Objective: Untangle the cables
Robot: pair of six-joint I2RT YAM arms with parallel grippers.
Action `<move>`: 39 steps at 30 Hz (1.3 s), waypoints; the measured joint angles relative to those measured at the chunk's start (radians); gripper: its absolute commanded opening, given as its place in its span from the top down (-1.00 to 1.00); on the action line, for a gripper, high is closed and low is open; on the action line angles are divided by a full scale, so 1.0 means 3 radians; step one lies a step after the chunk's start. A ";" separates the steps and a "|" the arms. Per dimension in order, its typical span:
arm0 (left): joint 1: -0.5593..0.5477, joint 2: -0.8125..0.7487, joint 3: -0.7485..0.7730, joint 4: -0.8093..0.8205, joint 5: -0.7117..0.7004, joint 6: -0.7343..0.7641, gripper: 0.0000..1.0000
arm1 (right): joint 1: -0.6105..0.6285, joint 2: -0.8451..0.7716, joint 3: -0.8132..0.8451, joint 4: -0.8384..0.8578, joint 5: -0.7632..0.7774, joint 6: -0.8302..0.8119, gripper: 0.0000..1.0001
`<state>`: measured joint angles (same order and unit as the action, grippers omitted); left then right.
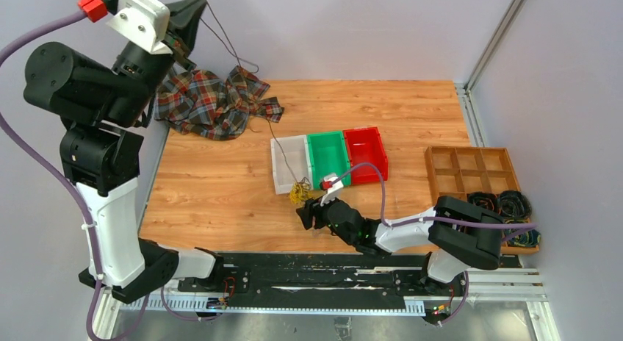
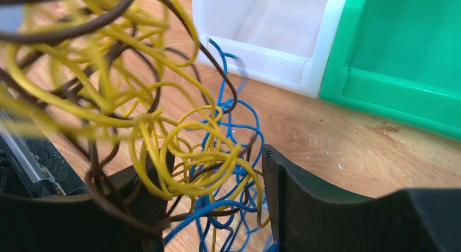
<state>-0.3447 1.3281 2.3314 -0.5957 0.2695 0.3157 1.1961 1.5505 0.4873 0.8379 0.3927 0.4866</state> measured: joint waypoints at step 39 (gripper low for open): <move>0.0000 -0.0842 -0.1397 0.2085 -0.0223 0.0270 0.99 | -0.0010 -0.0698 0.0301 -0.0951 -0.0175 -0.0058 -0.46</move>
<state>-0.3447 1.0756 1.9121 0.0299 0.2028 0.3965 1.1931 1.3411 0.5777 0.5526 0.3401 0.4690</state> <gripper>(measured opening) 0.011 0.726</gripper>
